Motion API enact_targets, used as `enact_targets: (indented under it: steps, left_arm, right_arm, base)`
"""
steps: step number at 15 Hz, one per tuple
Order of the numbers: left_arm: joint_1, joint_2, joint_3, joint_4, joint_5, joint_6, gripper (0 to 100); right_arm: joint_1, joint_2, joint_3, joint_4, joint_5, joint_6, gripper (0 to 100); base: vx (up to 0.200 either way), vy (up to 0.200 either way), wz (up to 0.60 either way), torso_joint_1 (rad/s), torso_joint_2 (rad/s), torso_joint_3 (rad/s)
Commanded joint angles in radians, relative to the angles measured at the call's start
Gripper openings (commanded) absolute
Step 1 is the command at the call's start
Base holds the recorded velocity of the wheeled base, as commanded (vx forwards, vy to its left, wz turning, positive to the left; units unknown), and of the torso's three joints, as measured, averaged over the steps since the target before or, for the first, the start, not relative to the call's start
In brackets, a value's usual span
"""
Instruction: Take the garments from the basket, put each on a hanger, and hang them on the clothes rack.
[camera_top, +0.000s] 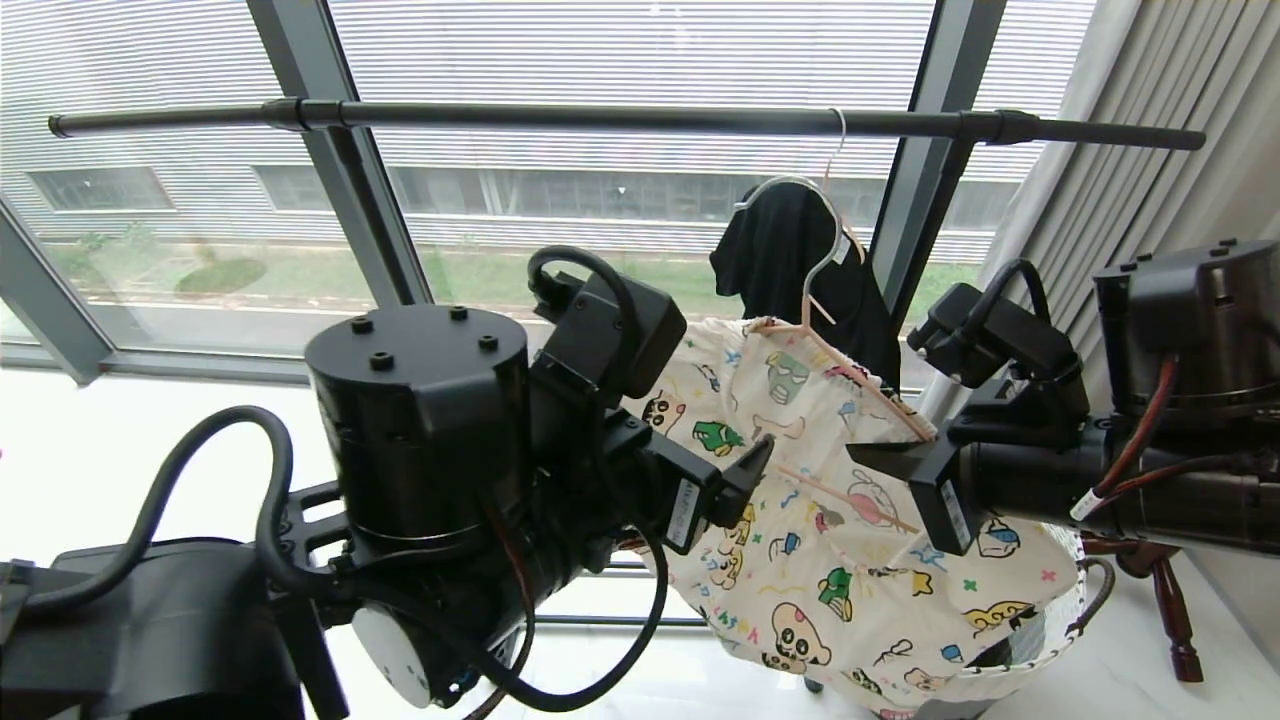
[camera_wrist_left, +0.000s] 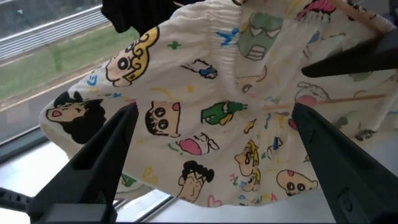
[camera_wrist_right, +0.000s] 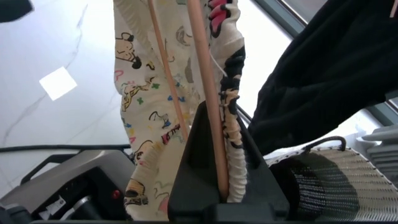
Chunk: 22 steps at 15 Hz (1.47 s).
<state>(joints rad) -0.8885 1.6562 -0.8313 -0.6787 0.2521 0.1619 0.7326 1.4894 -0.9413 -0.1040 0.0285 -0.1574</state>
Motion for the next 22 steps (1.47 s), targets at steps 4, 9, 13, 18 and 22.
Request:
enact_targets:
  steps: [4,9,13,18,22]
  left_arm:
    - [0.016,0.14,-0.101,-0.002,0.173,-0.055,100]
    - [0.048,0.162,-0.112,-0.015,0.211,-0.055,0]
    - [0.043,0.148,-0.114,-0.021,0.21,-0.045,0]
    - [0.04,0.079,-0.098,-0.028,0.205,-0.004,0]
    - [-0.035,-0.007,-0.002,-0.028,0.168,-0.004,0]
  right_arm:
    - [0.007,0.006,-0.002,-0.002,0.001,0.003,0]
    - [0.005,0.003,-0.001,-0.002,-0.01,0.003,0]
    - [0.005,0.005,0.007,-0.002,-0.036,0.003,0]
    - [-0.007,0.015,0.027,0.001,-0.116,0.044,0]
    - [-0.018,0.017,0.027,0.001,-0.162,0.15,0]
  base:
    - [0.0,0.0,0.0,0.0,0.0,0.0]
    - [0.0,0.0,0.0,0.0,0.0,0.0]
    - [0.0,0.0,0.0,0.0,0.0,0.0]
    - [0.0,0.0,0.0,0.0,0.0,0.0]
    - [0.0,0.0,0.0,0.0,0.0,0.0]
